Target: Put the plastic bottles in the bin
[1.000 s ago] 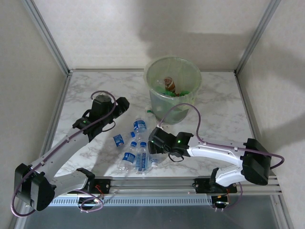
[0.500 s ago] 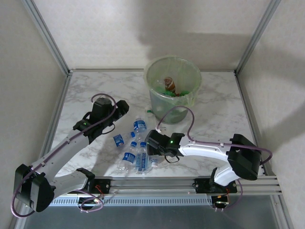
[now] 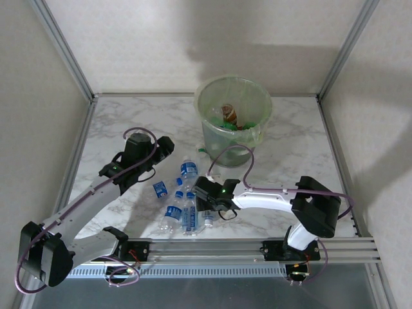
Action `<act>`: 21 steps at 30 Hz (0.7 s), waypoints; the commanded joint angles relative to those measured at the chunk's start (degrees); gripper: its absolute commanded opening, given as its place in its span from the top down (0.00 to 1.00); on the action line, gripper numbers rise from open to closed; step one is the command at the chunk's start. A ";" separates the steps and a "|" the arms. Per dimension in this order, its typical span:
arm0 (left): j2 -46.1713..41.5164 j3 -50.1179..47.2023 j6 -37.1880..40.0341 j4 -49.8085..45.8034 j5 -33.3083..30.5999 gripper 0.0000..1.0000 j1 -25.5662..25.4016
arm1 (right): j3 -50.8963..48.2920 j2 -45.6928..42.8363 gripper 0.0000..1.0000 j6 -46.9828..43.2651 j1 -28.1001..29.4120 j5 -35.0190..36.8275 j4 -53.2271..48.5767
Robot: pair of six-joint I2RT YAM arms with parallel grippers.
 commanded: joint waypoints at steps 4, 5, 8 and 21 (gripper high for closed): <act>-0.89 -1.06 -0.35 1.03 -0.35 0.16 0.58 | 1.07 2.07 0.29 0.78 0.41 -0.87 0.55; -0.82 -1.16 -0.31 1.08 -0.31 0.16 0.58 | 0.96 2.30 0.31 0.78 0.42 -1.12 0.80; -0.53 -1.17 -0.36 1.21 -0.09 0.16 0.64 | 0.69 2.96 0.32 0.69 0.34 -1.59 1.32; -0.20 -1.65 -0.61 1.80 0.33 0.17 0.68 | 1.10 2.40 0.49 0.45 -0.04 -2.07 1.12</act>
